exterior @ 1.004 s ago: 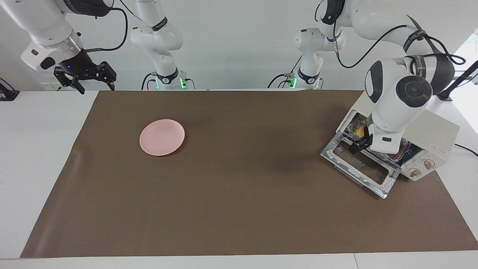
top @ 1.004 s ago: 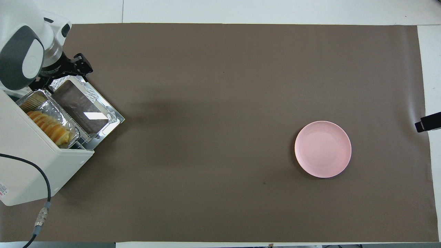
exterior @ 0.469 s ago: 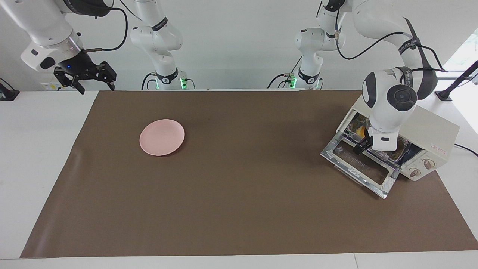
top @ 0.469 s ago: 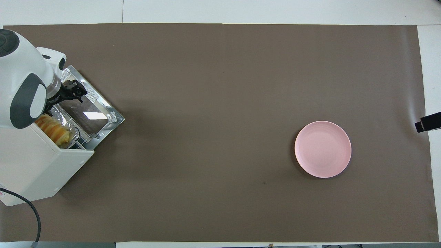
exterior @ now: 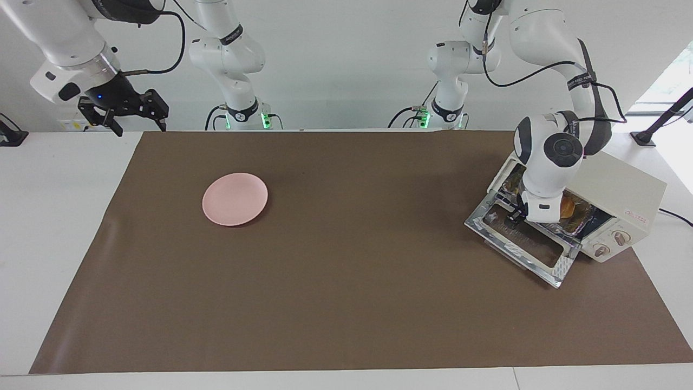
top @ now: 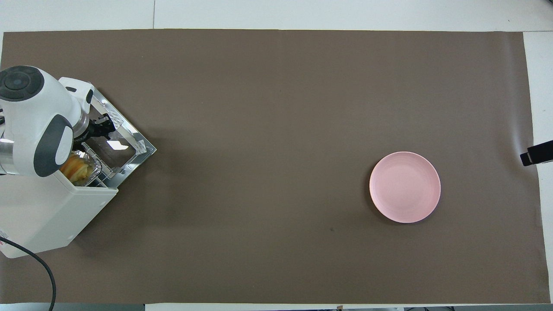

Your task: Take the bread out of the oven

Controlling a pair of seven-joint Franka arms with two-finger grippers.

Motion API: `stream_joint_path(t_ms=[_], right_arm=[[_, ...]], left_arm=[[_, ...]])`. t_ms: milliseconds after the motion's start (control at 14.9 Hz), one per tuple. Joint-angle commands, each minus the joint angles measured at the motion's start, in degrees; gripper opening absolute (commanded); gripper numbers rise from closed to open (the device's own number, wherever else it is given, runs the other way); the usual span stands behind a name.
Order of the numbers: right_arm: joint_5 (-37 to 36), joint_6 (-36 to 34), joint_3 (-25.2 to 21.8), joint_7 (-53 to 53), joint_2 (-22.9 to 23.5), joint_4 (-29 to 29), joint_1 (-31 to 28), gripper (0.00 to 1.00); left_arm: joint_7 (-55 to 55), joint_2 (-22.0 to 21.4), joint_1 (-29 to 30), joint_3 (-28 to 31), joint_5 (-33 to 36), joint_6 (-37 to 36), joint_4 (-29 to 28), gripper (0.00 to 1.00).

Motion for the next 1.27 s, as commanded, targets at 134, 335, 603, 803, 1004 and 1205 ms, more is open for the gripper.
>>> stream_joint_path(t_ms=[134, 335, 603, 803, 1004, 1205], right_arm=[[-0.1, -0.5, 0.4, 0.7, -0.9, -0.6, -0.4, 1.00], [-0.1, -0.5, 0.4, 0.7, -0.9, -0.7, -0.4, 1.00], [-0.1, -0.5, 0.4, 0.7, -0.9, -0.6, -0.4, 1.00], [-0.1, -0.5, 0.4, 0.7, -0.9, -0.7, -0.4, 1.00], [-0.1, -0.5, 0.4, 0.7, -0.9, -0.7, -0.4, 1.00], [-0.1, -0.5, 0.4, 0.6, -0.9, -0.7, -0.4, 1.00]], left_arm=[[0.1, -1.2, -2.9, -0.4, 1.5, -0.3, 1.4, 0.00], [0.5, 4.4, -8.2, -0.9, -1.2, -6.9, 15.4, 0.00], [0.9, 10.5, -19.7, -1.1, -6.3, -11.1, 29.3, 0.00], [0.8, 15.4, -32.3, -1.1, -7.2, -7.6, 31.0, 0.00], [0.4, 21.7, -39.9, -0.9, -10.5, -7.7, 36.3, 0.00], [0.3, 22.0, -41.7, -0.9, -11.8, -6.3, 34.9, 0.00]])
